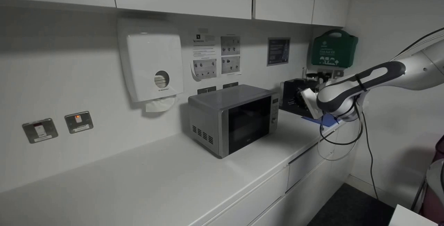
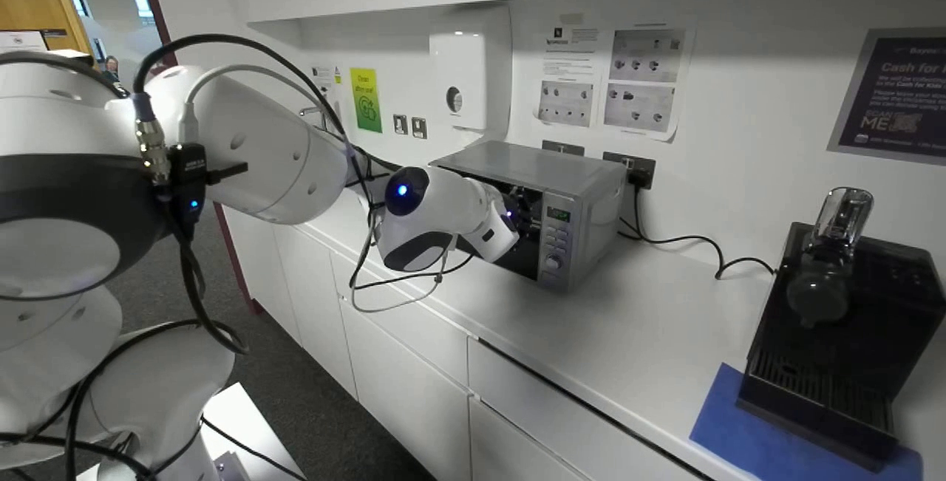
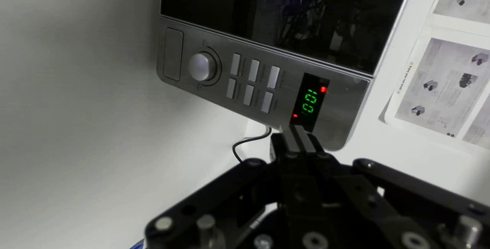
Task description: Press the top left rectangular button on the first column of the microwave button display
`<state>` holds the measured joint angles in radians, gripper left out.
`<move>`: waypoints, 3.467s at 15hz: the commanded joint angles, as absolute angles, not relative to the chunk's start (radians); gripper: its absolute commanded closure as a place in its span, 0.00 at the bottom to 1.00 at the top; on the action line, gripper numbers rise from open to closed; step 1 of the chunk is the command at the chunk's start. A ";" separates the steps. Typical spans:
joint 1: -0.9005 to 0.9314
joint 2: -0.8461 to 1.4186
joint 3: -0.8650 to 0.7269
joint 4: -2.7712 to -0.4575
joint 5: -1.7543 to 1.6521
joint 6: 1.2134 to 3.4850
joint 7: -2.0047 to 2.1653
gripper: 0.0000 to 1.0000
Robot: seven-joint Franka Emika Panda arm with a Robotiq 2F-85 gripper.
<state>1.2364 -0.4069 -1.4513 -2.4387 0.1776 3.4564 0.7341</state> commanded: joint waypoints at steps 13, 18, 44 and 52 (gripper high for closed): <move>1.672 -0.487 -1.819 -2.241 0.351 3.456 0.456 1.00; 1.801 -0.532 -1.920 -2.181 0.391 3.456 0.400 1.00; 1.490 -0.341 -1.620 -2.323 0.421 3.000 0.453 1.00; 1.233 -0.049 -1.468 -2.298 0.328 2.569 0.625 1.00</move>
<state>1.3154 -0.1799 -1.5207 -2.3256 0.3674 2.7027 0.5423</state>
